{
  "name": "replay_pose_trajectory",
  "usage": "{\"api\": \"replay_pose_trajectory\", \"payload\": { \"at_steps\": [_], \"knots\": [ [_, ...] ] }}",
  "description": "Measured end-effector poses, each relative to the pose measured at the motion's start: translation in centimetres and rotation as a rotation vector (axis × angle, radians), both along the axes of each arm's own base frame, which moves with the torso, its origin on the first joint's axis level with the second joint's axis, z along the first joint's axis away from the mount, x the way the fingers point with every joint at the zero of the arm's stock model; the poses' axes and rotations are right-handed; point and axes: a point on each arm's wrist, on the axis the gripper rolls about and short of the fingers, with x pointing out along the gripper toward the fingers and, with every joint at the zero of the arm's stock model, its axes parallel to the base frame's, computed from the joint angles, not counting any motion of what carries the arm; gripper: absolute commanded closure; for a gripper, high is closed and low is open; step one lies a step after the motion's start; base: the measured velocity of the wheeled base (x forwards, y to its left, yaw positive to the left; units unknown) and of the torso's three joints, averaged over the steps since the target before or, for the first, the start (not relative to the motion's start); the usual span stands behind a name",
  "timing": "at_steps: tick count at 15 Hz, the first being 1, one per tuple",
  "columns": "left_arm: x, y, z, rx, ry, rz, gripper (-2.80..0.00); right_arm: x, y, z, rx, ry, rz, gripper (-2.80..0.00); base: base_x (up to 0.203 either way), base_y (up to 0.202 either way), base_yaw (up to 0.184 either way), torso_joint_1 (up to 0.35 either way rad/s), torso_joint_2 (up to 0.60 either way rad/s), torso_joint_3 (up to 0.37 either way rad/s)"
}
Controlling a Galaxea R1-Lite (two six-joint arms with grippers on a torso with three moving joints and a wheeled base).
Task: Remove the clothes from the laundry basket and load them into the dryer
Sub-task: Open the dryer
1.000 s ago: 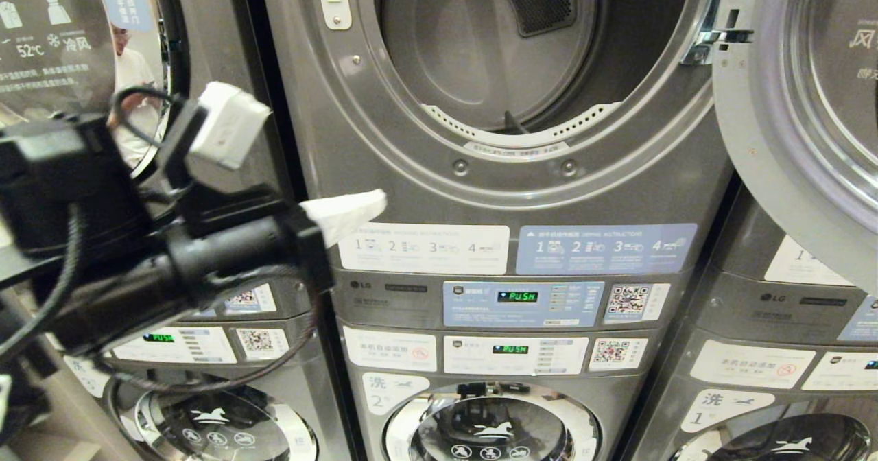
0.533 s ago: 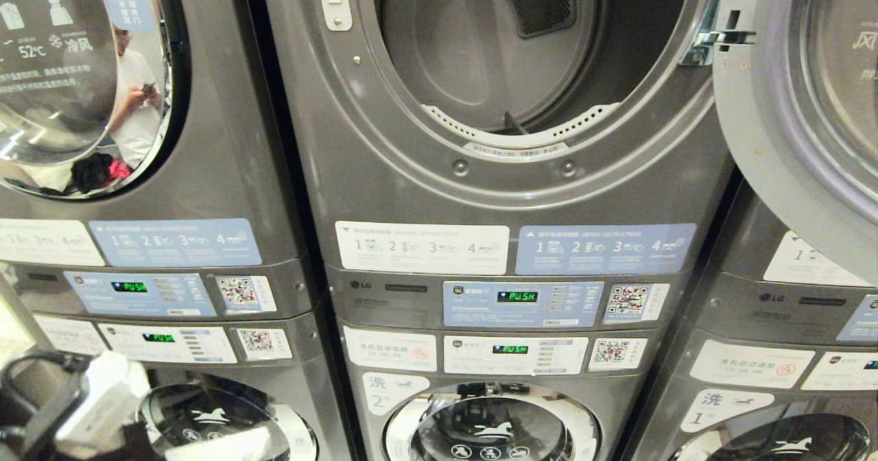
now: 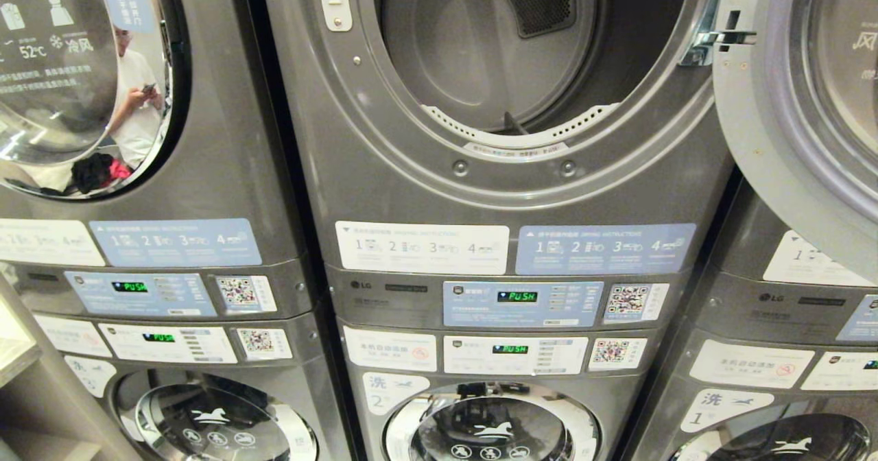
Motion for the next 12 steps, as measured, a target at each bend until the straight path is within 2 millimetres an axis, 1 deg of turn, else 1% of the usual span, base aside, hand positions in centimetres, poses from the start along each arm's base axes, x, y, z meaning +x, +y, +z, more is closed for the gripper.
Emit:
{"api": "replay_pose_trajectory", "payload": {
  "at_steps": [2,7,10,12],
  "knots": [
    [-1.1,0.4,0.1,0.019,-0.054,0.077,0.00,0.0,0.0,0.0,0.001,0.000,0.000,0.00,0.000,0.000,0.000,0.000,0.00,0.000],
    [-3.2,0.8,0.3,0.114,-0.291,0.259,0.00,0.0,0.0,0.0,0.028,-0.002,-0.003,0.00,0.000,0.000,0.000,0.000,0.00,0.000],
    [-3.4,0.7,0.1,0.149,-0.441,0.246,0.00,0.0,0.0,0.0,0.042,-0.003,-0.004,0.00,0.000,0.000,0.000,0.000,0.00,0.000],
    [-3.5,0.7,0.0,0.164,-0.466,0.242,0.00,0.0,0.0,0.0,0.045,-0.003,-0.004,0.00,0.000,0.000,0.000,0.000,0.00,0.000]
  ]
}}
